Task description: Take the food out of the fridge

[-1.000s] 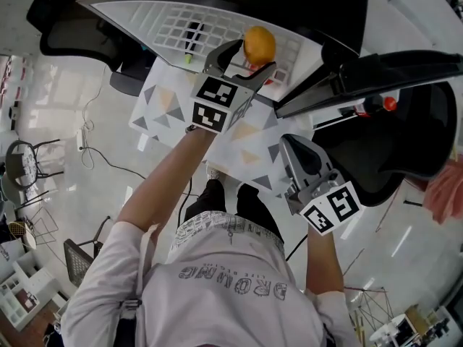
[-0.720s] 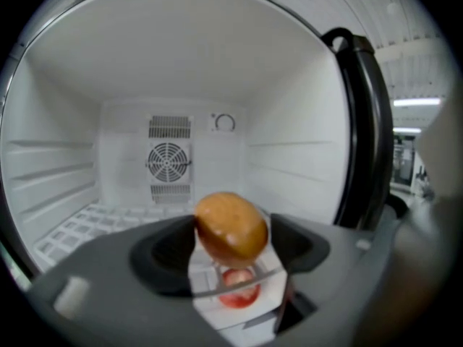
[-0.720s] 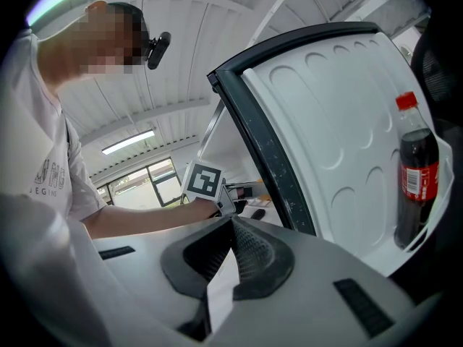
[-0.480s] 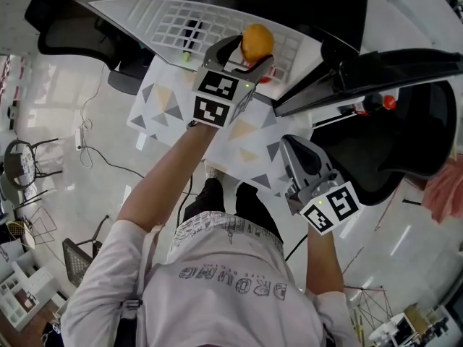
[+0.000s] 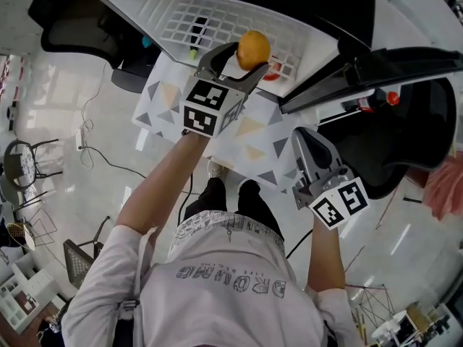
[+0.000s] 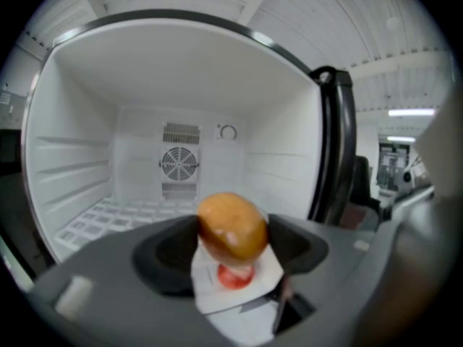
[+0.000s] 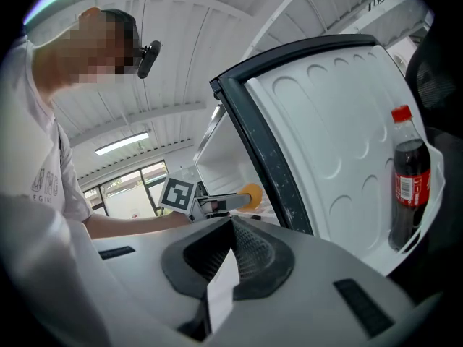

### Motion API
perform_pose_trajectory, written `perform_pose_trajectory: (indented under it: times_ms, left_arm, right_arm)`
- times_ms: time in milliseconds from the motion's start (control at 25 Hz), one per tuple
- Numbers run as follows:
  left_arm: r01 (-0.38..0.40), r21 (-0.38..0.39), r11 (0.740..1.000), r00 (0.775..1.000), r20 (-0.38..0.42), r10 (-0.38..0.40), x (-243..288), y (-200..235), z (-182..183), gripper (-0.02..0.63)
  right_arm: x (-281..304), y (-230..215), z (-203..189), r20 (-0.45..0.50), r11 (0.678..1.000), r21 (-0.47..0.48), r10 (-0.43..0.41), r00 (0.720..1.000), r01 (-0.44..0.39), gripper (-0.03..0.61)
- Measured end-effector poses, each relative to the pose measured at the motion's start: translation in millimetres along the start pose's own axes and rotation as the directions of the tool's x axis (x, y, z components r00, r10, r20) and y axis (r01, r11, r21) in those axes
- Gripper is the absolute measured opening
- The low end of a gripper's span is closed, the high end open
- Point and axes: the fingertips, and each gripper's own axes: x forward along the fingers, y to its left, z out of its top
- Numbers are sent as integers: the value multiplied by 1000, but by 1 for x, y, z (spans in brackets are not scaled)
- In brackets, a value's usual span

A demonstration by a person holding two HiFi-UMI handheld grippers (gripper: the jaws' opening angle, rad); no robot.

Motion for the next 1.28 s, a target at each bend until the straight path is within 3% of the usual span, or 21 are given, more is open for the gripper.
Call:
perform_pose_trajectory:
  times_ms: [720, 1280]
  left_arm:
    - [93, 11, 996, 995, 40, -93, -100, 10, -12, 308]
    - [162, 49, 986, 983, 77, -165, -150, 9, -15, 308]
  right_arm:
    - [32, 69, 2, 13, 994, -107, -17, 1000, 19, 2]
    - [44, 94, 4, 12, 988, -148, -32, 999, 34, 2]
